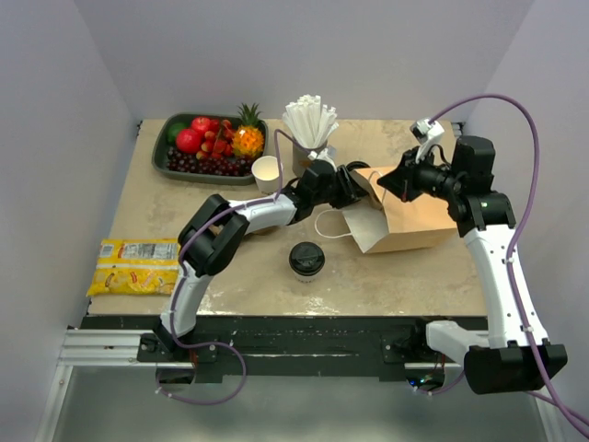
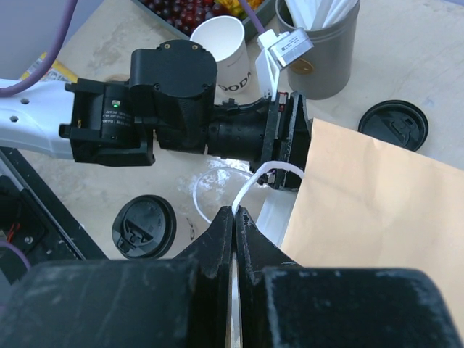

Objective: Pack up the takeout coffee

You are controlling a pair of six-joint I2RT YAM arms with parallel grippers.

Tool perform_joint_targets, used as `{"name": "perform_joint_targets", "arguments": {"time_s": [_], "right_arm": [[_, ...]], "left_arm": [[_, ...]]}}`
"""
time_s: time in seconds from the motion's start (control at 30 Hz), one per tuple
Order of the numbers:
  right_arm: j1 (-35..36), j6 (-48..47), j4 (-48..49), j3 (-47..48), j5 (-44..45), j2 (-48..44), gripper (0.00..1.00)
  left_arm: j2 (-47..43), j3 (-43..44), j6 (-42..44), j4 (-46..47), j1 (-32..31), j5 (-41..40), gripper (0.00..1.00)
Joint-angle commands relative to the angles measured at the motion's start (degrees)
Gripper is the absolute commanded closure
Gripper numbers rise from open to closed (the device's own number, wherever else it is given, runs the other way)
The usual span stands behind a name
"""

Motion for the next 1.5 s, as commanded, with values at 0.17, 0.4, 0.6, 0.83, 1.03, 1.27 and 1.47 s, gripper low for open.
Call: {"name": "perform_joint_targets", "arguments": {"time_s": [0.17, 0.4, 0.6, 0.83, 1.03, 1.27, 1.47], "right_arm": [[-0.2, 2.6, 1.1, -0.6, -0.6, 0.5, 1.0], [-0.2, 4.9, 3.6, -0.1, -0.5, 2.1, 1.0], [-0.3, 6.6, 4.9, 0.4, -0.6, 2.6, 1.0], [-0.3, 6.7, 4.1, 2.3, -0.3, 2.9, 1.0], [-0.7, 8.8, 6.8, 2.8, 2.4, 3.3, 1.0], [-0.7, 10.0, 8.4, 0.7, 3.2, 3.5, 1.0], [-0.7, 9.9, 7.9, 1.8, 4.3, 5.0, 1.0]], "left_arm": [[-4.1, -1.4, -3.6, 3.1, -0.3, 4.7, 0.43], [-5.8, -4.1, -7.2, 1.8, -1.6, 4.3, 0.47], [-7.3, -2.2, -8.2, -0.1, -3.5, 3.0, 0.51], [-4.6, -0.7, -9.8, -2.8, -3.6, 1.9, 0.5], [-12.1, -3.5, -3.1, -0.3, 1.5, 7.9, 0.47], [-15.7, -9.6, -3.0, 4.9, 1.6, 9.6, 0.44], [-8.6, -3.3, -6.6, 4.8, -1.7, 8.0, 0.46]]}}
